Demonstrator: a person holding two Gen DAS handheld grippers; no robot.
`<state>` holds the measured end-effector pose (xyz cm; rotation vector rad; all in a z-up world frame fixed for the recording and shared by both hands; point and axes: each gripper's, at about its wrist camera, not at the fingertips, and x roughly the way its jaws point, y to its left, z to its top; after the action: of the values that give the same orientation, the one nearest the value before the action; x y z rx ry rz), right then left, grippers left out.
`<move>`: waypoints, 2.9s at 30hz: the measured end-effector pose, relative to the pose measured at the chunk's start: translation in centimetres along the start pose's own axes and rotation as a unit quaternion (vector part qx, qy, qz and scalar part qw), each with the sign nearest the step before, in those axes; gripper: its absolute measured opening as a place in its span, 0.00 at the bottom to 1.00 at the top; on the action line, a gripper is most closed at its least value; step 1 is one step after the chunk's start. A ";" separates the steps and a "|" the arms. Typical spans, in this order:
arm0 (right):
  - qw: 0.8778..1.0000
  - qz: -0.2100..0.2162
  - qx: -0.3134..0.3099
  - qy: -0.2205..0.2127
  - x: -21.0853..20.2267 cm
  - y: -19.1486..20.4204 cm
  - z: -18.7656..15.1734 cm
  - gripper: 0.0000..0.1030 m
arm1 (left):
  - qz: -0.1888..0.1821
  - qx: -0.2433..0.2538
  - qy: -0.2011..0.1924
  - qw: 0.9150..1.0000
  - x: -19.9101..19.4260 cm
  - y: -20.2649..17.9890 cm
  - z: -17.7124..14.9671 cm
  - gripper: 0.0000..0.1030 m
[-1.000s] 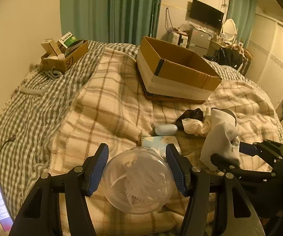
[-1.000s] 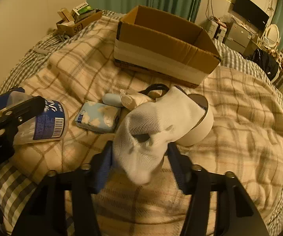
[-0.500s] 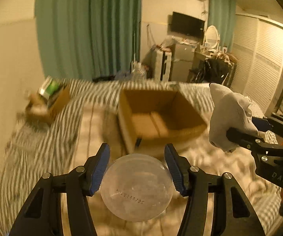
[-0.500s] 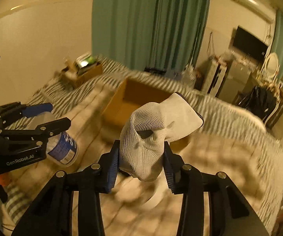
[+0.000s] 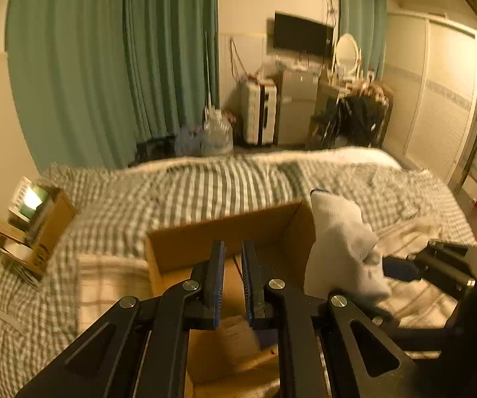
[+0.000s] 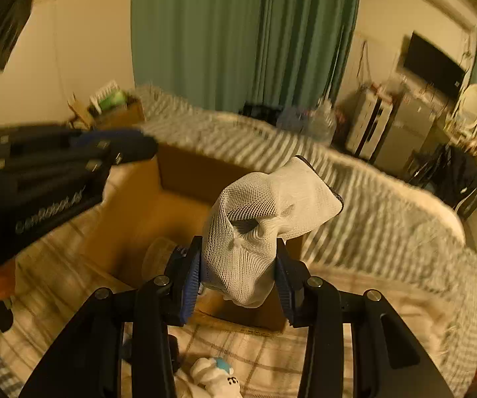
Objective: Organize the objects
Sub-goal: 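Carry the bottle and sock into the cardboard box and open both tools, then grasp the blue floral tissue pack with the left tool while the right tool grasps the white lace cloth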
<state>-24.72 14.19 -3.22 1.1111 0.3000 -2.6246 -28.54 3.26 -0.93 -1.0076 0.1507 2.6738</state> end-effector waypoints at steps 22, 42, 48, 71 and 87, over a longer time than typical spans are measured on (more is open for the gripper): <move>0.995 -0.080 -0.002 -0.064 -16.0 -0.4 -2.0 0.80 | 0.056 0.008 -0.027 0.998 -13.3 0.9 -5.5 0.96; 0.996 -0.066 0.047 0.031 -9.2 3.7 -15.6 0.80 | 0.038 -0.075 0.106 0.991 -7.8 2.0 -22.2 0.97; 0.998 -0.051 0.030 0.037 -7.4 4.6 -16.0 0.80 | 0.027 -0.045 0.133 0.990 -5.8 0.2 -23.8 0.97; 0.999 -0.002 -0.017 0.040 -5.5 9.7 -14.9 0.80 | 0.039 -0.090 0.099 0.990 -9.8 3.7 -22.2 0.74; 0.995 -0.014 -0.001 0.094 -0.8 10.0 -14.8 0.21 | 0.028 -0.099 0.103 0.989 -9.1 4.9 -22.8 0.74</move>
<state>-10.96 9.29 -13.57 1.3667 0.3598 -2.5453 -9.06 -7.87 -12.02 -1.3611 -0.0475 2.6690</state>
